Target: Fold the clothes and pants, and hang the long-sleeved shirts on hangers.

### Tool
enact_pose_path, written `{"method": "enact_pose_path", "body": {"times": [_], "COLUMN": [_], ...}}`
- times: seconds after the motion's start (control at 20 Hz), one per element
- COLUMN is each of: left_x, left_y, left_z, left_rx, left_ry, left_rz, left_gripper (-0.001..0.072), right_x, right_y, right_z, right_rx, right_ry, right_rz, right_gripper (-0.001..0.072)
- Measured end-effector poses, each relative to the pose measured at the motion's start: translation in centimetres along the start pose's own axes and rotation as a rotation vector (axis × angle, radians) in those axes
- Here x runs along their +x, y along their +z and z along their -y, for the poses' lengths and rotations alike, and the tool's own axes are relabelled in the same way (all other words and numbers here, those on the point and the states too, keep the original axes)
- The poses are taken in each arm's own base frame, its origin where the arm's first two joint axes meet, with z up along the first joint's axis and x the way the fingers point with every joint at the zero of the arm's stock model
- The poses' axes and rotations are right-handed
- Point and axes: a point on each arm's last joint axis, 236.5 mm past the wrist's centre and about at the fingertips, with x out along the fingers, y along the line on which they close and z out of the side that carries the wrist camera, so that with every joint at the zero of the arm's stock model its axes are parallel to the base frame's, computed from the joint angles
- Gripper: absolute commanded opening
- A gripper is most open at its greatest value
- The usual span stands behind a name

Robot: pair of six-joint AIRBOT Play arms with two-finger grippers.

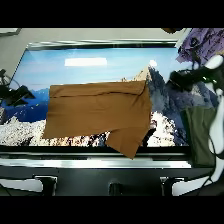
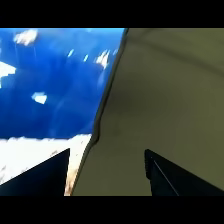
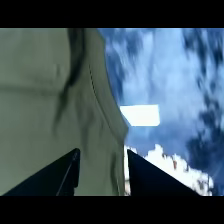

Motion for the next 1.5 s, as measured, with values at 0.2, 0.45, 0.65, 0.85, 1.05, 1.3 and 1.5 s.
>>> {"method": "enact_pose_path", "body": {"times": [0.2, 0.45, 0.65, 0.85, 1.05, 1.3, 1.5], "left_x": [-0.9, -0.6, -0.5, -0.4, -0.5, 0.4, 2.7], "left_y": [-5.3, -8.1, -8.7, -8.8, -8.9, -10.7, -14.3], "left_z": [-2.1, -2.5, -2.5, -2.5, -2.5, -4.6, -7.6], "left_rx": [-0.084, -0.118, -0.120, -0.121, -0.122, -0.180, -0.279], "left_ry": [-0.021, -0.033, -0.035, -0.036, -0.037, -0.037, -0.095], "left_rz": [-0.067, -0.090, -0.094, -0.095, -0.096, -0.124, -0.147], "left_gripper": [0.0537, 0.0537, 0.0537, 0.0537, 0.0537, 0.0538, 0.0537], "right_x": [1.6, 6.2, 9.3, 11.5, 12.6, 11.9, 10.1], "right_y": [-9.1, -17.7, -20.7, -21.3, -21.0, -20.9, -21.2], "right_z": [2.7, 2.6, 1.8, 0.6, 0.8, 0.8, -0.6], "right_rx": [0.106, 0.180, 0.169, 0.137, 0.107, 0.066, 0.041], "right_ry": [0.119, 0.236, 0.243, 0.230, 0.194, 0.168, 0.189], "right_rz": [-0.165, -0.283, -0.295, -0.273, -0.239, -0.224, -0.229], "right_gripper": [0.0353, 0.0349, 0.0336, 0.0235, 0.0027, 0.0026, 0.0026]}}
